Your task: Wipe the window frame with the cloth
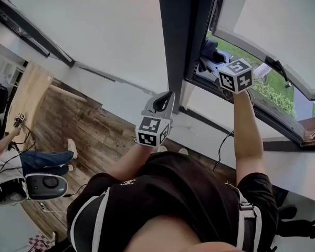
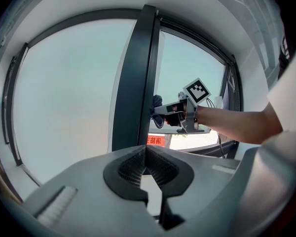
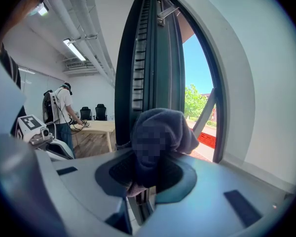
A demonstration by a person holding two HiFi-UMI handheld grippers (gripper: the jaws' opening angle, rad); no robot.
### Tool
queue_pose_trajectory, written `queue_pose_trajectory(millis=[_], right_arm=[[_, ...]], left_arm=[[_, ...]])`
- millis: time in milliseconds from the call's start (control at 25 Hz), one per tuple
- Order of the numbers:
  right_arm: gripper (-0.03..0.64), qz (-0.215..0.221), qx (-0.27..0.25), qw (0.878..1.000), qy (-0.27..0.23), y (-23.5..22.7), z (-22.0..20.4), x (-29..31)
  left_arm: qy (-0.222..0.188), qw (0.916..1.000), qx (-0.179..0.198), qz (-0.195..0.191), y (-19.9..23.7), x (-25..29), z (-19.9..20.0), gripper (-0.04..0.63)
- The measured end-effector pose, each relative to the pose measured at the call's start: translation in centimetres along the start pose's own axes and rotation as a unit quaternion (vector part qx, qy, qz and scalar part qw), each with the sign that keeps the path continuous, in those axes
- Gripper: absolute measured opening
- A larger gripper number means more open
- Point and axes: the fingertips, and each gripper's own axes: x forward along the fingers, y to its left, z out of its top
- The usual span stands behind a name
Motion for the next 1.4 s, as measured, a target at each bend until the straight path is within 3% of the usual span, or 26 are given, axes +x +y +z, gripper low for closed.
queue_pose_trajectory(millis=[560, 880, 1400], right_arm=[[0.089, -0.003, 0.008, 0.999, 0.047, -0.3, -3.5, 1.0], [0.089, -0.005, -0.018, 0.997, 0.074, 0.2, -4.9, 1.6], [0.091, -0.001, 0.016, 0.993, 0.115, 0.3, -9.4, 3.1]], left_arm=[[0.007, 0.9998, -0.004, 0.016, 1.0, -0.2, -0.6, 0.009], [0.01, 0.9997, -0.003, 0.022, 1.2, -0.6, -0.8, 0.009], [0.016, 0.9989, -0.008, 0.045, 2.0, -1.7, -1.2, 0.009]])
